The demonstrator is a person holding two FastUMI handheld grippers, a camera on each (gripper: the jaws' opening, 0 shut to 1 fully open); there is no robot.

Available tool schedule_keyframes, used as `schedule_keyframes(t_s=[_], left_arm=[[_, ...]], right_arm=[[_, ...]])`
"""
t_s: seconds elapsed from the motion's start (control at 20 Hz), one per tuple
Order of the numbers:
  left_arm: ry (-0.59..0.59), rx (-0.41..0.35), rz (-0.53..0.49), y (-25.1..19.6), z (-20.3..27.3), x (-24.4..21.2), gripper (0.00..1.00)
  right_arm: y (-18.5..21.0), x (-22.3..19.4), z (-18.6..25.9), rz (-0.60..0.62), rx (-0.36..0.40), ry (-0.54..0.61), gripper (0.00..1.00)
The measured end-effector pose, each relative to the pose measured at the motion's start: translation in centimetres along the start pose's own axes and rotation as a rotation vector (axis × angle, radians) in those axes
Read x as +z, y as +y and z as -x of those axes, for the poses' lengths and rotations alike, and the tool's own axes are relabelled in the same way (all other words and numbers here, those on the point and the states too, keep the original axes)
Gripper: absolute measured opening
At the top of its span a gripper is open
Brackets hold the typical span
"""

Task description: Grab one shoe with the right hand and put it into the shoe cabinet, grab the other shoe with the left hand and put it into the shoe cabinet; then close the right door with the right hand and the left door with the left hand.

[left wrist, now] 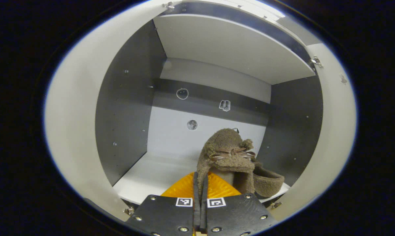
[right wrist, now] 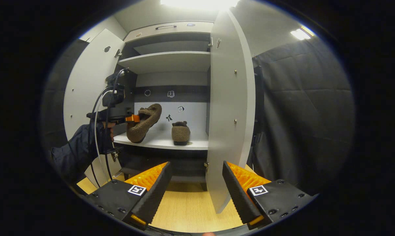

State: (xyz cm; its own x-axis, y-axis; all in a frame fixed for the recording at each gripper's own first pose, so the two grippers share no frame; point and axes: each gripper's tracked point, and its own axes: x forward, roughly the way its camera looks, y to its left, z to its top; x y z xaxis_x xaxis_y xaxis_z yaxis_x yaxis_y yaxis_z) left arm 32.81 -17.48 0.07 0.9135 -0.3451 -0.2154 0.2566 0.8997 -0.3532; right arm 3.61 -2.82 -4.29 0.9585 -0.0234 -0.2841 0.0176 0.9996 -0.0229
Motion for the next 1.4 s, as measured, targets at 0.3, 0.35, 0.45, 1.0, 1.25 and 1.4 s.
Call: schedule_keyframes(t_s=[0.3, 0.35, 0.45, 1.0, 1.25, 1.4], left_arm=[[0.081, 0.034, -0.013, 1.4, -5.4, -2.3, 0.01], [0.095, 0.047, -0.017, 1.7, -5.9, -2.8, 0.01], [0.100, 0.059, -0.032, 2.0, -6.7, -3.1, 0.01], [0.014, 0.032, -0.108, 0.2, -5.1, -0.3, 0.69], [-0.070, 0.018, -0.148, -1.9, 0.2, 3.2, 0.91], [-0.124, 0.005, -0.173, -3.1, 4.3, 5.1, 1.00]], right_arm=[[-0.2, -0.7, -0.7, -0.010, -0.041, 0.021, 0.98], [-0.3, -0.8, -0.9, -0.013, -0.045, 0.025, 0.98], [-0.4, -0.9, -1.0, -0.017, -0.053, 0.030, 0.99], [-1.3, 0.0, -0.4, -0.017, -0.047, 0.002, 0.98], [-3.1, 1.7, 0.8, -0.014, -0.034, -0.039, 0.98], [-4.2, 2.5, 1.5, -0.020, -0.018, -0.057, 0.98]])
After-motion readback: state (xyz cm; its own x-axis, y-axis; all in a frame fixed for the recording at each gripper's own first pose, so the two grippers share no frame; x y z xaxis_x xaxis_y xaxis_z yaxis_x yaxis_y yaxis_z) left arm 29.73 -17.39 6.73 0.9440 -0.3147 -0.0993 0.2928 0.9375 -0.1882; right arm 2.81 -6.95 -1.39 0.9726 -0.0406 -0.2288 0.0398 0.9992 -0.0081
